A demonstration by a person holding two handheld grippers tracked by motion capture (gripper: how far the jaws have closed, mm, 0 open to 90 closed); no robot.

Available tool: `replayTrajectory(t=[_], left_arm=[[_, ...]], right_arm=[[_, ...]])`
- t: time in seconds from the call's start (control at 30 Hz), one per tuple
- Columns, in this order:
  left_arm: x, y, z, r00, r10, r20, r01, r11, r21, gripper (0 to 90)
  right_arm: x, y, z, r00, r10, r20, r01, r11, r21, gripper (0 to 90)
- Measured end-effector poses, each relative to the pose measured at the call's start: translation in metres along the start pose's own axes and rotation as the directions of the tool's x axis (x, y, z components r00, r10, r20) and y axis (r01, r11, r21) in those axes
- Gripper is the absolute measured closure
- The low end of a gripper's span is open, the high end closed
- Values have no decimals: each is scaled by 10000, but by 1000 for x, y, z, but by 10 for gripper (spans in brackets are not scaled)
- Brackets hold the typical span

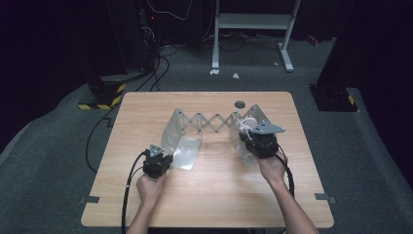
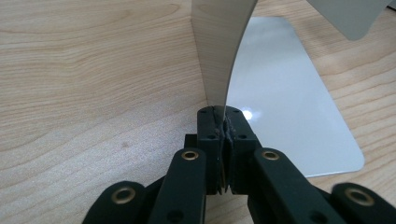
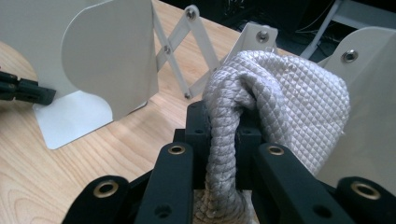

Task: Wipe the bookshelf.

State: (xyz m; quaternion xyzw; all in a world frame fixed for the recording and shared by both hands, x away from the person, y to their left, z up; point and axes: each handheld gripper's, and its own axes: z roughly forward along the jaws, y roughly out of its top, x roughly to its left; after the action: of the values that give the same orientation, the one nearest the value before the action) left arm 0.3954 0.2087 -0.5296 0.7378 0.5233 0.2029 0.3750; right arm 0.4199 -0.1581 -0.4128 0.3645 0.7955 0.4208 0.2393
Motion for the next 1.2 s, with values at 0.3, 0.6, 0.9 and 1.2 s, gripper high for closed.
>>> replayTrajectory(t=[0.3, 0.6, 0.9, 1.2], left_arm=[[0, 0, 0, 10000, 3, -12, -3, 10000, 2, 860], [0, 0, 0, 10000, 3, -12, -3, 10000, 3, 861], [0, 0, 0, 10000, -9, 5, 9, 10000, 2, 861], [0, 0, 0, 10000, -1, -7, 1, 10000, 0, 861]], right_arm=[[10, -30, 12, 10000, -14, -64, 17, 9986, 522, 813], [8, -52, 46, 9987, 397, -304, -350, 9890, 1437, 812], [-12, -63, 76, 9981, 591, -197, -537, 9766, 2084, 813], [-16, -45, 76, 9976, 633, -294, -572, 9831, 1740, 813]])
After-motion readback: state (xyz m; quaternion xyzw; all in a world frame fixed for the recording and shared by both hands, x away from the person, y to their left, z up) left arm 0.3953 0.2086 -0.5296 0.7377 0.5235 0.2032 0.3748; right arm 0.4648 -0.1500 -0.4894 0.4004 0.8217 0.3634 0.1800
